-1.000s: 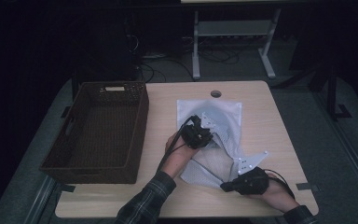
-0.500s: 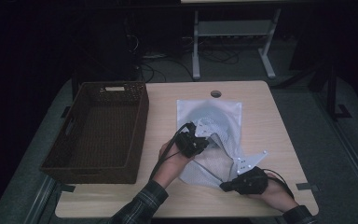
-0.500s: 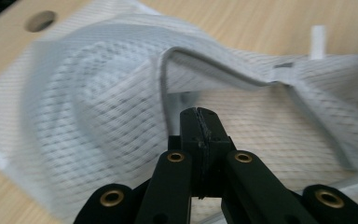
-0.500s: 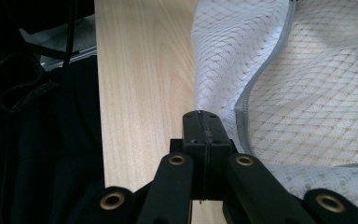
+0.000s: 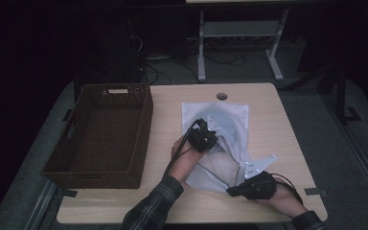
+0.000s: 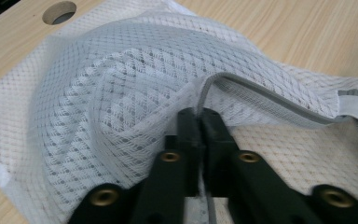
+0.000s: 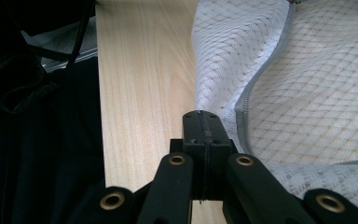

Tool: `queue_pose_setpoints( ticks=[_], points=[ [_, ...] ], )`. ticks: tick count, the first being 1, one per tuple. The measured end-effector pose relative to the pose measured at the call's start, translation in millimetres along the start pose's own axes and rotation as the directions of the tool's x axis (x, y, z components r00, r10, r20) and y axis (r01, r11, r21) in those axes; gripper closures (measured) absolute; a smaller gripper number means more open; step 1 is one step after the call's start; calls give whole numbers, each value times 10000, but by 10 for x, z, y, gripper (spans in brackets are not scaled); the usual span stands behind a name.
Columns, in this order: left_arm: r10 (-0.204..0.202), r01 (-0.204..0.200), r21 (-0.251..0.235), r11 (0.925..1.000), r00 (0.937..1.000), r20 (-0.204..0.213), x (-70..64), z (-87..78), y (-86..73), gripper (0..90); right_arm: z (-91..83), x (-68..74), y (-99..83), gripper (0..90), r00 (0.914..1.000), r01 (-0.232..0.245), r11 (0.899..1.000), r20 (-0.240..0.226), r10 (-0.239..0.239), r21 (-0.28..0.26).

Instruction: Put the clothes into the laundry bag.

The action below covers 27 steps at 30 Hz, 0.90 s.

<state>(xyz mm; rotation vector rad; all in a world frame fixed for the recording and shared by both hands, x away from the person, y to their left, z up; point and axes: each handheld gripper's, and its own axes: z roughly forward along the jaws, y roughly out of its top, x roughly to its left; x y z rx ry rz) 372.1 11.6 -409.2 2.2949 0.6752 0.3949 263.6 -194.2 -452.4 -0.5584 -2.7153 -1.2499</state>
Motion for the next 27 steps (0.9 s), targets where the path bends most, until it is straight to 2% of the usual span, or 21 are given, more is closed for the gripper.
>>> queue_pose_setpoints(
  ticks=[2,5,9,13,17,19,21,23,27],
  points=[
    [105,-105,7,9999,9998,155,-30,-56,-7,900,-10,-5,-3,900,10000,-4,10000,19,4,-22],
    [541,-543,69,9985,9979,357,-131,-207,-42,900,-14,-10,-2,900,10000,11,10000,59,-10,-20],
    [1190,-1223,366,9918,9895,822,-291,-390,-148,900,-20,-20,5,900,9999,25,9999,164,-23,-105],
    [1480,-1632,947,9820,9775,1506,-413,-385,-323,900,-40,-54,13,900,9993,-31,9997,382,40,-247],
    [1294,-1594,1424,9769,9712,1999,-465,-213,-513,897,-57,-90,8,900,9980,-190,9992,599,211,-358],
    [1143,-1476,1472,9780,9703,2133,-458,-133,-576,894,-59,-109,1,900,9970,-250,9989,728,279,-407],
    [974,-1316,1442,9808,9700,2227,-440,-85,-609,878,-53,-128,-8,898,9964,-298,9986,785,332,-431],
    [794,-1132,1320,9848,9680,2380,-413,-77,-623,821,-48,-139,-16,893,9965,-324,9985,752,356,-435],
    [249,-504,982,9939,9690,2457,-355,-157,-665,709,-74,-146,-24,770,9958,-435,9967,775,488,-682]
  ],
)
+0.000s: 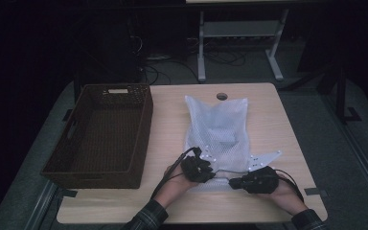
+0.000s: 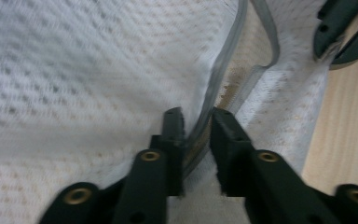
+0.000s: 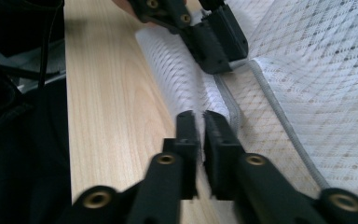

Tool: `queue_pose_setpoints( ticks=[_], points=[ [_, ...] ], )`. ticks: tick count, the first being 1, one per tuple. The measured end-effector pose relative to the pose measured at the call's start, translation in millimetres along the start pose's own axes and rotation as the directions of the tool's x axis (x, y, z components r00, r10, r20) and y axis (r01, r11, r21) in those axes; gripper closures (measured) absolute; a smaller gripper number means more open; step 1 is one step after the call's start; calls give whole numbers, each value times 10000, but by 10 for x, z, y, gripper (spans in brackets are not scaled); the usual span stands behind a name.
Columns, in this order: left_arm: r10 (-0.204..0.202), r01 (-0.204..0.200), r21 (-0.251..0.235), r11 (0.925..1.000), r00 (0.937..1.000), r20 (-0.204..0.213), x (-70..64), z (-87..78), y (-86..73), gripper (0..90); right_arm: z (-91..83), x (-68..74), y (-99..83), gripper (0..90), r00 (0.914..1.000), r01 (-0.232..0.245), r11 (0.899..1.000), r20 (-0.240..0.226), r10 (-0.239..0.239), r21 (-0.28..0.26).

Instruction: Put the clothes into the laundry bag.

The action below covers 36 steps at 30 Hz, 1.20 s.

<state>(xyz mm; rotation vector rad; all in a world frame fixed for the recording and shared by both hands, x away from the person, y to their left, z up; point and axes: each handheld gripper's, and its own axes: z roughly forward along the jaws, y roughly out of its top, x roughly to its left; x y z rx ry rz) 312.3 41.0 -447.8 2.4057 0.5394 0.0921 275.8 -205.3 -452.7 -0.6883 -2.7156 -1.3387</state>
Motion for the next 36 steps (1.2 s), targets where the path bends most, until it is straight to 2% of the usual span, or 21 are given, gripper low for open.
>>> queue_pose_setpoints(
  ticks=[6,10,18,24,27,30,33,34,36],
  points=[
    [-553,543,-580,9968,9984,-153,51,-269,-154,562,-67,-27,2,600,9993,-238,9987,282,250,-445],
    [-812,785,-843,9934,9963,-294,32,-431,-299,481,-90,-33,10,543,9987,-270,9978,406,295,-598],
    [-1433,1353,-1131,9843,9875,-654,-20,-645,-639,344,-76,-21,70,506,9994,-13,9985,331,31,-556],
    [-1678,1562,-1199,9804,9814,-935,-45,-725,-819,275,-52,-35,159,499,9988,200,9987,453,-179,-476],
    [-1867,1713,-1427,9748,9771,-1021,-73,-742,-888,261,-37,-41,225,499,9985,309,9981,479,-283,-540],
    [-1851,1693,-1386,9758,9765,-1103,-121,-737,-926,235,-9,-48,271,495,9979,367,9975,557,-334,-596],
    [-1903,1754,-1419,9742,9766,-999,-148,-745,-966,234,24,-40,314,496,9973,450,9975,611,-417,-545],
    [-1822,1680,-1337,9767,9779,-1025,-150,-749,-977,234,30,-34,338,496,9963,558,9969,678,-520,-555],
    [-1802,1653,-1362,9768,9779,-1058,-148,-755,-998,234,44,-24,397,501,9961,641,9961,638,-603,-600]
  ],
)
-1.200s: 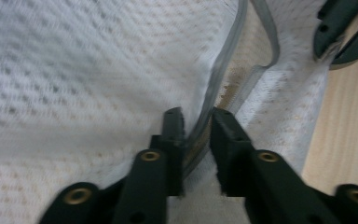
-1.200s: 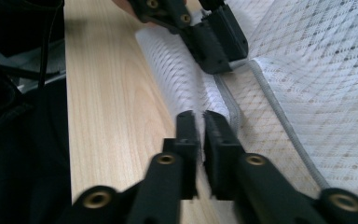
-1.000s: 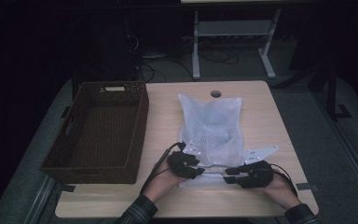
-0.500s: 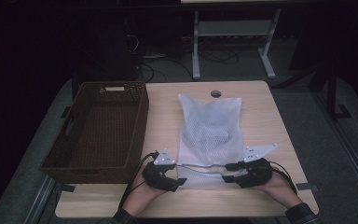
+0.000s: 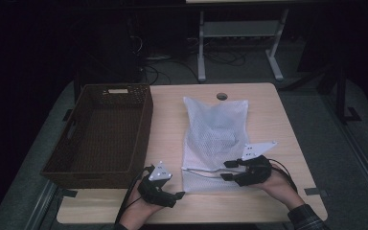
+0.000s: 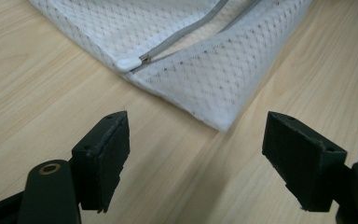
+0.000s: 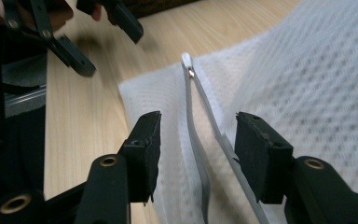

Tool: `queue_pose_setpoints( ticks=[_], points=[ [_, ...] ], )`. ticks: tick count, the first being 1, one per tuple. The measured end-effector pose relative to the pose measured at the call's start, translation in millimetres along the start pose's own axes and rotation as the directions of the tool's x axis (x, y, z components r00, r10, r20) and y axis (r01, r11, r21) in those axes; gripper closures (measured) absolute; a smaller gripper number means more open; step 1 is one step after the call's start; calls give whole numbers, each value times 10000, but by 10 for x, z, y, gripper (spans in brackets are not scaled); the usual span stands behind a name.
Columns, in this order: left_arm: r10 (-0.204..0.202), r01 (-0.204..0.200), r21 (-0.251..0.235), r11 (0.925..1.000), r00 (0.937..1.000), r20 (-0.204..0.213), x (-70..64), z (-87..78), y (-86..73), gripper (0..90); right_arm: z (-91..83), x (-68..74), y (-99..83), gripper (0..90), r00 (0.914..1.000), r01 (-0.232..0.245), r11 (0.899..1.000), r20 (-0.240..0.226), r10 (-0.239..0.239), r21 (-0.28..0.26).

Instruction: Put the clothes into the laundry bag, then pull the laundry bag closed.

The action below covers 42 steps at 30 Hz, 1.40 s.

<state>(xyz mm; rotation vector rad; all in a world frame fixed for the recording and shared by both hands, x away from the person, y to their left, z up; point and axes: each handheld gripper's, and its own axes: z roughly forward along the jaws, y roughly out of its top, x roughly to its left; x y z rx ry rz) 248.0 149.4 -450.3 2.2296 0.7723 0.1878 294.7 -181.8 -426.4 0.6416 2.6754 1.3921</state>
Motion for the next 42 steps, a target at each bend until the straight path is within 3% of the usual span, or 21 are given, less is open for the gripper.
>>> queue_pose_setpoints(
  ticks=[6,16,22,26,31,42],
  points=[
    [-92,92,-8,10000,9999,-133,56,12,-27,234,74,-7,174,500,9999,79,9998,-87,-81,-197],
    [-175,176,-159,9997,9998,51,80,-10,-62,234,364,-15,369,547,9985,253,9996,-482,-248,106],
    [37,-36,-171,9998,10000,50,73,-23,-56,234,591,-10,468,588,9981,267,9986,-572,-240,465],
    [-95,95,-255,9996,10000,4,106,-24,-56,234,720,-24,515,605,9975,205,9983,-691,-167,555],
    [-152,152,-181,9997,9999,0,79,-7,-66,234,922,-48,598,611,9936,502,9954,-1050,-414,821],
    [-185,185,-144,9997,9998,-16,80,-11,-98,234,1237,-69,684,614,9902,969,9835,-1141,-799,1529]
  ],
)
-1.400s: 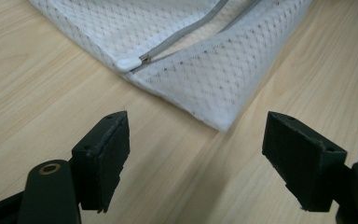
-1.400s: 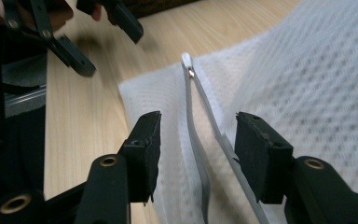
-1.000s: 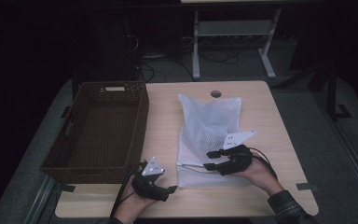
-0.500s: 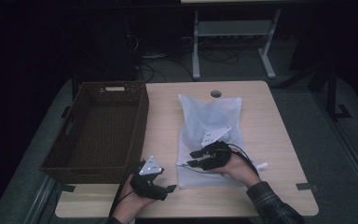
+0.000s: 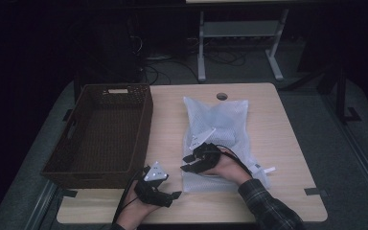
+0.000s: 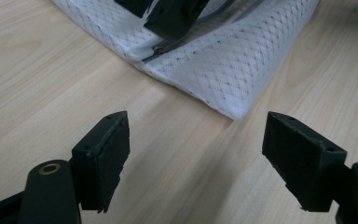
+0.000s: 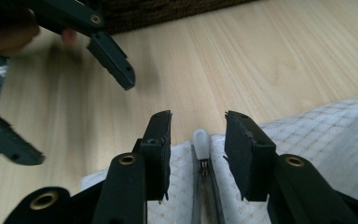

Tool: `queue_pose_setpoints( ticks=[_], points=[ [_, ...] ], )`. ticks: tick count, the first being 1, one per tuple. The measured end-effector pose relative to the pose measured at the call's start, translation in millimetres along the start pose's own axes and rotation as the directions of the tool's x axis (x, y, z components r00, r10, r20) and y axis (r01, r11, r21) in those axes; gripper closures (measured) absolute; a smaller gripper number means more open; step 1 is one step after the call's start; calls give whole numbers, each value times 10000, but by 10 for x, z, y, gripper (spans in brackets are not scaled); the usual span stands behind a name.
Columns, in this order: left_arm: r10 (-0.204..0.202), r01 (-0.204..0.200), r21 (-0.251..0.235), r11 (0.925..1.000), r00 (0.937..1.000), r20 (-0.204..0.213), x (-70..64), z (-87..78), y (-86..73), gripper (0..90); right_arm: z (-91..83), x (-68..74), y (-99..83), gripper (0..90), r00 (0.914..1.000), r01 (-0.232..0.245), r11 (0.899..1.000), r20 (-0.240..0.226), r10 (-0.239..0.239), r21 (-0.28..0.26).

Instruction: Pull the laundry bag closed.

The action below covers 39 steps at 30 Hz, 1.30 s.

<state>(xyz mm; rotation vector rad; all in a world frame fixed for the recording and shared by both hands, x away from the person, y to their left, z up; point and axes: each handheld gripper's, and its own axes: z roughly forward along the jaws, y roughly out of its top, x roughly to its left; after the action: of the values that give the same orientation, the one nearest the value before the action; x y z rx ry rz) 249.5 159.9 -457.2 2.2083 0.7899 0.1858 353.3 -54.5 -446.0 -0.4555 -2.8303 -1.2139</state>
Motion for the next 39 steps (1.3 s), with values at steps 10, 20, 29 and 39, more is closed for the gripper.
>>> queue_pose_setpoints(
  ticks=[10,20,29,39],
  points=[
    [-40,40,-42,10000,10000,22,2,5,3,234,183,-27,50,651,9999,122,9989,-83,-118,459],
    [53,-54,47,10000,10000,64,-12,31,14,235,209,-2,-21,785,9997,30,9992,226,-39,391],
    [33,-33,36,10000,10000,23,-10,27,12,235,23,2,-79,837,9989,-65,10000,454,68,-52],
    [29,-29,44,10000,10000,13,-17,28,14,235,-73,0,-120,808,9990,-163,9992,415,178,-367]
  ],
)
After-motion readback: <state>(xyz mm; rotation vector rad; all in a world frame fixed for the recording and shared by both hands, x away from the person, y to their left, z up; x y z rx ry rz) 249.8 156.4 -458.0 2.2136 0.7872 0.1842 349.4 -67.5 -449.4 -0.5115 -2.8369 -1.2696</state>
